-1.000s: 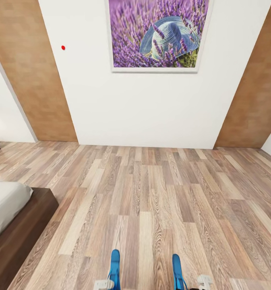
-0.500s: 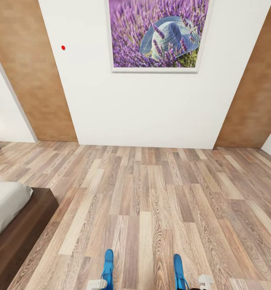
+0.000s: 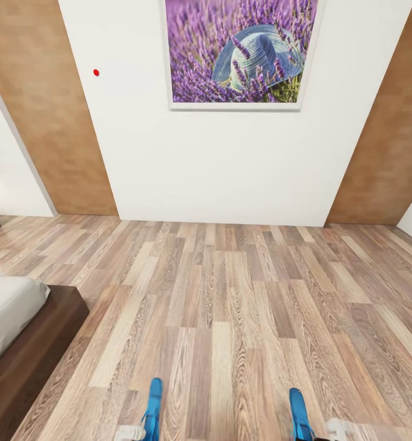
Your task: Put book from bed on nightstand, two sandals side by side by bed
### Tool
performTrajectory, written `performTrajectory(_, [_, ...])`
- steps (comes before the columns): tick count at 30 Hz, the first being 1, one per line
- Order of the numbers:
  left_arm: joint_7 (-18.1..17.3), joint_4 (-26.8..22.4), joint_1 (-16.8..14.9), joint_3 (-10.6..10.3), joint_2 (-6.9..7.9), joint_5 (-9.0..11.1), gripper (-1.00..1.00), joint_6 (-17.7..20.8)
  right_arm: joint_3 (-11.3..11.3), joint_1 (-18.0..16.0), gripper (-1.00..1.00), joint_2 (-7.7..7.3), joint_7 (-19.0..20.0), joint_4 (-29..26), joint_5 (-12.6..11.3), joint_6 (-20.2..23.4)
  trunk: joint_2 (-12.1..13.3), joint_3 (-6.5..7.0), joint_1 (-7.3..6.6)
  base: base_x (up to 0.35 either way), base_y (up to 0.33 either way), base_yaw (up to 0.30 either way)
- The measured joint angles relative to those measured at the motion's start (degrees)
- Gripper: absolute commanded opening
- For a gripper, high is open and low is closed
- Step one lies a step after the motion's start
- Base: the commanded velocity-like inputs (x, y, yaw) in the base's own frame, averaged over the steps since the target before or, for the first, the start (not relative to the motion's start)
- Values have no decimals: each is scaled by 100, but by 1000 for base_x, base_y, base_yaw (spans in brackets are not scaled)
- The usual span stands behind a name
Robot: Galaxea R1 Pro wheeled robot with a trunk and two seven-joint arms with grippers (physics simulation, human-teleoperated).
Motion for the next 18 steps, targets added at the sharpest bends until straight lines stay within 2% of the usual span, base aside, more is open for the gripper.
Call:
performTrajectory(2, [-44,1,-2,-4,34,-2,-100,1,12,0,-100,-59,139,0,-1,0,0,0,0,0,0,0])
performTrajectory(6, [-98,-6,-5,-3,73,0,-100,3,18,1,-100,-120,690,-1,2,0,0,0,0,0,0,0])
performTrajectory(13, [-67,-24,-14,6,84,8,-100,-6,9,1,-100,-126,746,-9,6,-15,0,0,0,13,0,0])
performTrajectory(18, [56,-164,-14,5,79,16,-100,-7,11,1,-100,-120,740,-10,6,-16,0,0,-3,192,0,0])
